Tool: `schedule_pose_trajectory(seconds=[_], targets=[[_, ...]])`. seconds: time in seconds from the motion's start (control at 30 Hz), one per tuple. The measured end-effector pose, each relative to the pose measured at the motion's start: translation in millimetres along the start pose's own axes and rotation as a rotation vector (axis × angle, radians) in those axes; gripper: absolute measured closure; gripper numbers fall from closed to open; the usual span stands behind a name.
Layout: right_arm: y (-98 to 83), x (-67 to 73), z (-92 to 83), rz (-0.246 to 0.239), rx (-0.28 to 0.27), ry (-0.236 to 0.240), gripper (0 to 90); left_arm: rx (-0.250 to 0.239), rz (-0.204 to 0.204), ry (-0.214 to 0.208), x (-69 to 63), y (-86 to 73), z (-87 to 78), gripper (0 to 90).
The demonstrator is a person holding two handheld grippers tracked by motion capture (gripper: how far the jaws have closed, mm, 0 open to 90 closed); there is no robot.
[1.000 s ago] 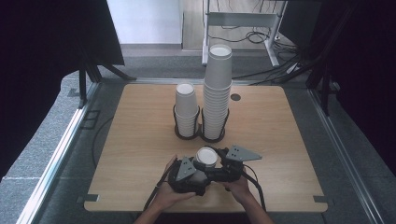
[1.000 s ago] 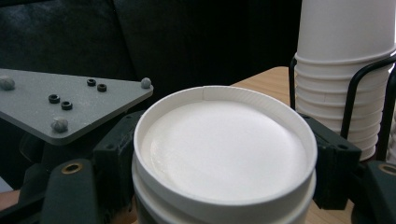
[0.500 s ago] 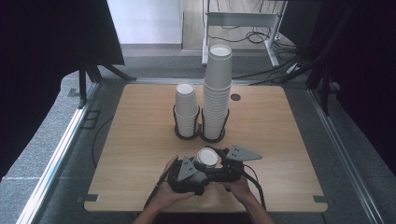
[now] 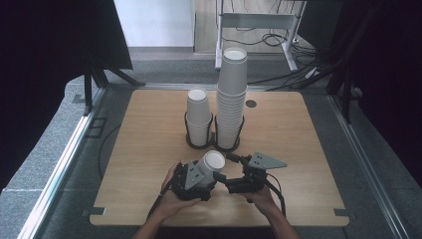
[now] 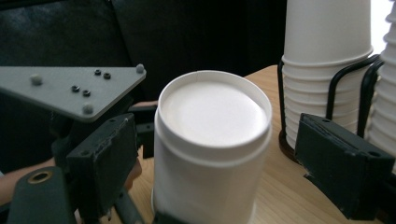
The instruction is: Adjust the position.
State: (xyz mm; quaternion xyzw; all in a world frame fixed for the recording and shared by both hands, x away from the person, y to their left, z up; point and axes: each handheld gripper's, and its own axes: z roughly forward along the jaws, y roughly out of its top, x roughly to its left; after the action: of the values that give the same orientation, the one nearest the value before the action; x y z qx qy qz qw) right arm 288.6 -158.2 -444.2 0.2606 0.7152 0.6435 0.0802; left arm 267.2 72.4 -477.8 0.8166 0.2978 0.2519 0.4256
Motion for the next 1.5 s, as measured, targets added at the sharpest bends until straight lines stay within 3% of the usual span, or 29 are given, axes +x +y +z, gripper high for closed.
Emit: schedule_pose_trajectory(seconds=[0.17, 0.4, 0.73, 0.77, 0.8, 0.83, 1.0, 1.1, 1.33, 1.5], targets=[[6.1, -3.9, -6.6, -0.039, 0.034, -0.006, 13.7, 0.007, 0.024, 0.023, 6.1, 2.3, -0.1, 12.8], [19.4, -7.7, -4.5, -0.154, 0.179, -0.047, 13.9, 0.027, 0.065, 0.053, 10.1, 6.0, 2.0, 12.9], [25.7, -11.9, -3.3, -0.205, 0.272, -0.079, 14.1, 0.029, 0.109, 0.076, 10.9, 14.1, 4.1, 12.9], [29.9, -12.7, -1.6, -0.239, 0.318, -0.092, 14.1, 0.030, 0.122, 0.079, 11.3, 16.7, 4.9, 12.9], [29.9, -12.7, -1.6, -0.239, 0.318, -0.092, 14.1, 0.030, 0.122, 0.079, 11.3, 16.7, 4.9, 12.9], [34.5, -13.3, 0.3, -0.269, 0.360, -0.100, 14.0, 0.035, 0.137, 0.084, 11.5, 18.7, 5.6, 12.8], [43.6, -17.7, 5.5, -0.328, 0.465, -0.105, 14.0, 0.044, 0.159, 0.093, 11.7, 22.3, 6.6, 12.8], [46.0, -18.7, 9.1, -0.389, 0.528, -0.118, 13.9, 0.048, 0.175, 0.094, 11.6, 23.4, 7.6, 12.9], [51.0, -15.7, 17.6, -0.459, 0.616, -0.116, 13.9, 0.063, 0.221, 0.105, 7.9, 25.9, 11.5, 12.9], [52.3, -12.3, 24.0, -0.541, 0.687, -0.099, 13.6, 0.084, 0.266, 0.116, 5.3, 27.8, 14.2, 12.9]])
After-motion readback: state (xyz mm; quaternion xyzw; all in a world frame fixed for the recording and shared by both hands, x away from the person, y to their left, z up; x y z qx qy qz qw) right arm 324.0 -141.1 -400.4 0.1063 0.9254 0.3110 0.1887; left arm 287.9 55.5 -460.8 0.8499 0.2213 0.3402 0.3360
